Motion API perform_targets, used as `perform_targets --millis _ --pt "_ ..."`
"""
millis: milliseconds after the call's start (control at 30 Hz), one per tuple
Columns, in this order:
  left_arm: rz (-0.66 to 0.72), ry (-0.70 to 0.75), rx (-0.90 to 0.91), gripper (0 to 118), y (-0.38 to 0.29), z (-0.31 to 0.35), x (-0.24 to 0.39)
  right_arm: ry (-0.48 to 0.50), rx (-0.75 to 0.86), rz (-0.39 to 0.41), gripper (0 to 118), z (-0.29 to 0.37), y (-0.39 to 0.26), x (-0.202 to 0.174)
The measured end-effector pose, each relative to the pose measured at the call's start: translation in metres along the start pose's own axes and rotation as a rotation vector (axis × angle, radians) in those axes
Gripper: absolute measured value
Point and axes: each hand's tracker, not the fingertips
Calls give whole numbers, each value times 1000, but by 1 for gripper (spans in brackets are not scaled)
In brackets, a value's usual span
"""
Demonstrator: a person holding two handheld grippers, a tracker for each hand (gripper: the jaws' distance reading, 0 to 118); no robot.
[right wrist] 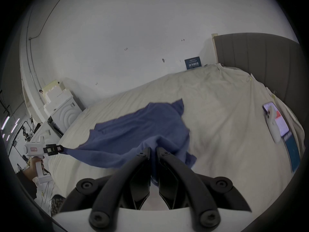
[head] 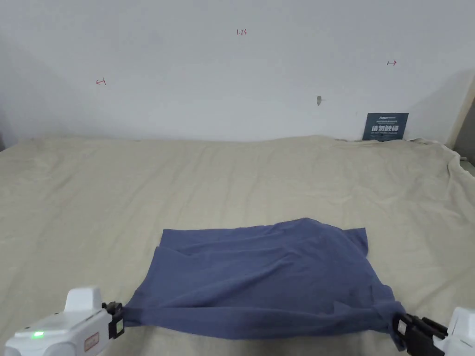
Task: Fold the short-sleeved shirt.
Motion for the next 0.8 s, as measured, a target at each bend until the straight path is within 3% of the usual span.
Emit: perform_targets --millis 200,367,600,800 --pt "36 5 -45 1 -51 37 -15 13 -21 -40 4 60 -80 40" --pt "58 9 -55 1 -79 59 -23 1 -50 -23 4 96 -112 23" --pt "47 27 -95 2 -111 60 -20 -61 -118 -48 4 100 -152 21" --pt "45 50 -138 2 -136 47 -20 -170 -219 -145 4 75 -176 37"
